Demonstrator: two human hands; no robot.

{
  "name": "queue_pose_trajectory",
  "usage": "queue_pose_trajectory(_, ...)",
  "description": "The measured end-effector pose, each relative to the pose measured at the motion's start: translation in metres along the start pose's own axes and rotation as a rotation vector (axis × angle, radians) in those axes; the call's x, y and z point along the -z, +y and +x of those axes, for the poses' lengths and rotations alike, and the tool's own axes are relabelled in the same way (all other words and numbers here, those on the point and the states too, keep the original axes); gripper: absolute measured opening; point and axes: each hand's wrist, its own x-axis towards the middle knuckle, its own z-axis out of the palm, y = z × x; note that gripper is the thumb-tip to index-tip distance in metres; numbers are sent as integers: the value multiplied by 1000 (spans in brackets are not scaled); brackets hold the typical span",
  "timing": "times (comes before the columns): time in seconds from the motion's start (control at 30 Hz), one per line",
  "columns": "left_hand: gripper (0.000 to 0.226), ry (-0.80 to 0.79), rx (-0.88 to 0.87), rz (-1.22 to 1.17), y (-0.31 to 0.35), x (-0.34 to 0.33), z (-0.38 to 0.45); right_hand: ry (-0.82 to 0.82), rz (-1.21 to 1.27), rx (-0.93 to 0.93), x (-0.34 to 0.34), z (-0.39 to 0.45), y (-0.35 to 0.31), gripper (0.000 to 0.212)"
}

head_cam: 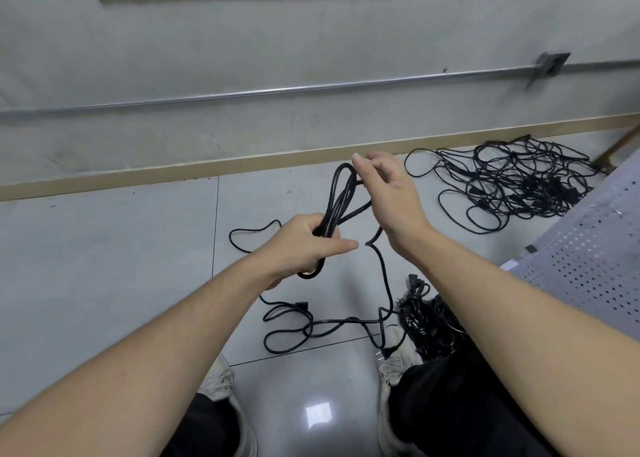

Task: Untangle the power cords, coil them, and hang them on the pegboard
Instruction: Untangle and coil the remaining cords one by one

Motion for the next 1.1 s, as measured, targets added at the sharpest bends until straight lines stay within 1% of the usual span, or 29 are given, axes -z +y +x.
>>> queue_pose_trajectory(0.1,35,8,21,-14,-5,1,-3,-138,291,-188,-6,-2,1,33)
queue_pose_trajectory(0.13,35,-6,20,-4,-7,1,-4,-157,302,-209,-7,-4,1,33)
queue_pose_trajectory(0.2,32,-35,15,44,-10,1,-5,-146,274,-208,-8,-6,-2,30)
queue_pose_trajectory(0.27,24,-29,8,88,-11,1,-6,-117,296,-241,-12,-5,-3,27)
queue_pose_trajectory(0.37,13,-19,-12,-19,-10,-3,-5,-47,345,-297,-18,-4,-3,25)
queue_pose_trajectory(0.4,15,-34,-21,-49,-11,-6,-5,-25,345,-293,-19,-4,-3,25)
queue_pose_trajectory(0.43,23,-55,-31,-57,-14,-8,-4,-11,335,-282,-19,-5,-3,24)
queue_pose_trajectory(0.53,40,-127,-26,-63,-12,-12,-4,-16,302,-240,-17,-7,-4,21)
queue_pose_trajectory(0.6,44,-129,-43,-80,-8,-13,-6,-18,291,-224,-14,-5,-6,21)
queue_pose_trajectory(0.63,40,-113,-59,-104,-6,-15,-7,-24,332,-243,-12,-3,-5,26)
queue_pose_trajectory(0.67,33,-83,-70,-145,-3,-17,-8,-55,422,-279,-10,-2,-4,36)
queue_pose_trajectory(0.7,29,-46,-75,-202,-1,-18,-8,-113,518,-317,-8,-1,-1,48)
queue_pose_trajectory(0.73,27,-4,-78,-268,2,-17,-7,-192,569,-345,-7,-1,2,53)
queue_pose_trajectory(0.77,27,36,-85,-335,5,-15,-7,-284,545,-361,-4,-1,7,50)
queue_pose_trajectory(0.8,27,69,-98,-404,8,-11,-6,-399,458,-371,-2,-4,12,43)
queue_pose_trajectory(0.83,28,101,-115,-466,12,-8,-5,-543,326,-384,-1,-7,20,39)
queue_pose_trajectory(0.9,26,188,-147,-573,16,1,-3,-845,30,-438,1,-14,30,39)
queue_pose_trajectory(0.93,21,244,-154,-612,18,5,-2,-945,-92,-483,1,-17,34,39)
queue_pose_trajectory(0.97,19,305,-153,-631,18,9,-1,-995,-193,-519,2,-20,37,36)
queue_pose_trajectory(1.03,22,437,-124,-608,16,21,2,-995,-385,-544,7,-22,43,21)
queue_pose_trajectory(1.1,25,548,-85,-487,9,34,3,-912,-506,-546,12,-20,45,27)
